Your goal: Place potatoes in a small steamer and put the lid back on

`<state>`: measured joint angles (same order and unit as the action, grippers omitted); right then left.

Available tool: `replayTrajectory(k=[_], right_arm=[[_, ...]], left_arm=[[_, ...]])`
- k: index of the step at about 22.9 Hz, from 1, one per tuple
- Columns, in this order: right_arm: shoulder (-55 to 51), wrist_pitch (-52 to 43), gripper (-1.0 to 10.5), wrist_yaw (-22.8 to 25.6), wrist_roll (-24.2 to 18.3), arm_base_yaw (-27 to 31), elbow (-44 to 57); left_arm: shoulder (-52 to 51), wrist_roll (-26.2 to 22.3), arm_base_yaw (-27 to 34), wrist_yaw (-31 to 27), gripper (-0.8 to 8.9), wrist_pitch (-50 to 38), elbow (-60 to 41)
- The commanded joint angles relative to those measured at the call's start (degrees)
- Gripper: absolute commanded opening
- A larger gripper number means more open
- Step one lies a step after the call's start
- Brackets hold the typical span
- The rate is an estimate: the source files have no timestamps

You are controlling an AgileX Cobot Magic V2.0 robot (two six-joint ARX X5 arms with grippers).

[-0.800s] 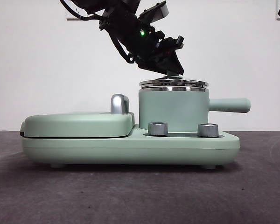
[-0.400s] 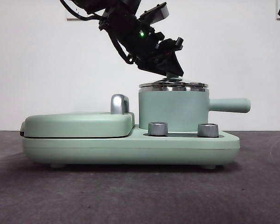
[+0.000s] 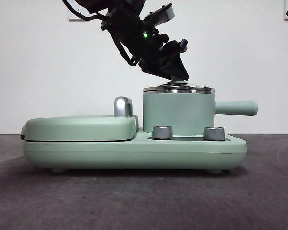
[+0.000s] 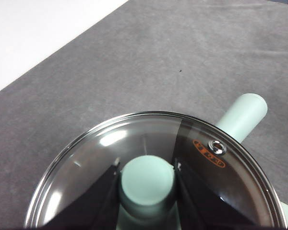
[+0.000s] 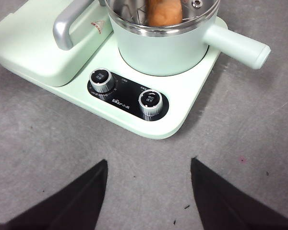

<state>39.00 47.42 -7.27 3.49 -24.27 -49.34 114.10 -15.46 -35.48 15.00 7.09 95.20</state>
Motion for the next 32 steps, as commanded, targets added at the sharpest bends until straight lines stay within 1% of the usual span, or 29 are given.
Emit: replayTrajectory(k=[1,5,7,8,10,12,16,20,22,24,25,28,30,32], right_arm=[[0.2,-0.2,2.7,0.2,0.6,-0.2,-0.4],[0.2,-0.2,2.7,0.2,0.6,-0.2,-0.4],[0.2,-0.2,2.7,0.2,0.6,-0.2,-0.4],[0.2,-0.2,2.7,0.2,0.6,-0.2,-0.4],[0.2,-0.2,2.7,0.2,0.6,-0.2,-0.4],[0.2,-0.2,2.7,0.2,0.6,-0.2,-0.4],[0.2,-0.2,2.7,0.2,0.6,-0.2,-0.4],[0.2,-0.2,2.7,0.2,0.6,-0.2,-0.4],[0.2,-0.6,2.7,0.2,0.6,-0.2,-0.4],[0.2,-1.2,2.7,0.2,0.6,-0.2,-0.4],[0.2,-1.6,2.7,0.2,0.6,-0.2,-0.4],[0.2,-2.7,2.7,0.2,0.7,-0.2,-0.4],[0.2,-2.9,2.7,0.2,0.7,-0.2,-0.4],[0.2,-2.9,2.7,0.2,0.8,-0.2,-0.4]], left_arm=[[1.8,-0.4,-0.4,0.5,0.15,-0.7,1.6],[2.1,-0.4,-0.4,0.5,0.16,-0.6,1.6],[2.1,-0.4,-0.4,0.5,0.40,-0.7,1.6],[2.1,-0.4,-0.4,0.5,0.72,-0.8,1.6],[2.1,-0.4,-0.4,0.5,2.19,-0.9,1.6],[2.1,-0.3,-0.4,0.5,3.37,-0.9,1.6],[1.2,0.1,-0.3,0.5,3.46,-0.2,1.6],[-1.5,0.9,0.2,0.5,3.40,3.6,1.6],[-3.5,4.4,1.2,0.5,3.19,6.6,1.6],[-5.2,9.4,2.7,1.6,3.03,9.3,1.6],[-5.9,12.0,3.6,3.4,3.03,10.3,1.6],[-7.8,17.5,6.7,9.4,3.02,12.8,1.6],[-8.9,19.6,8.3,9.8,3.02,14.2,1.6],[-10.0,20.3,9.7,9.9,3.02,15.8,1.6]])
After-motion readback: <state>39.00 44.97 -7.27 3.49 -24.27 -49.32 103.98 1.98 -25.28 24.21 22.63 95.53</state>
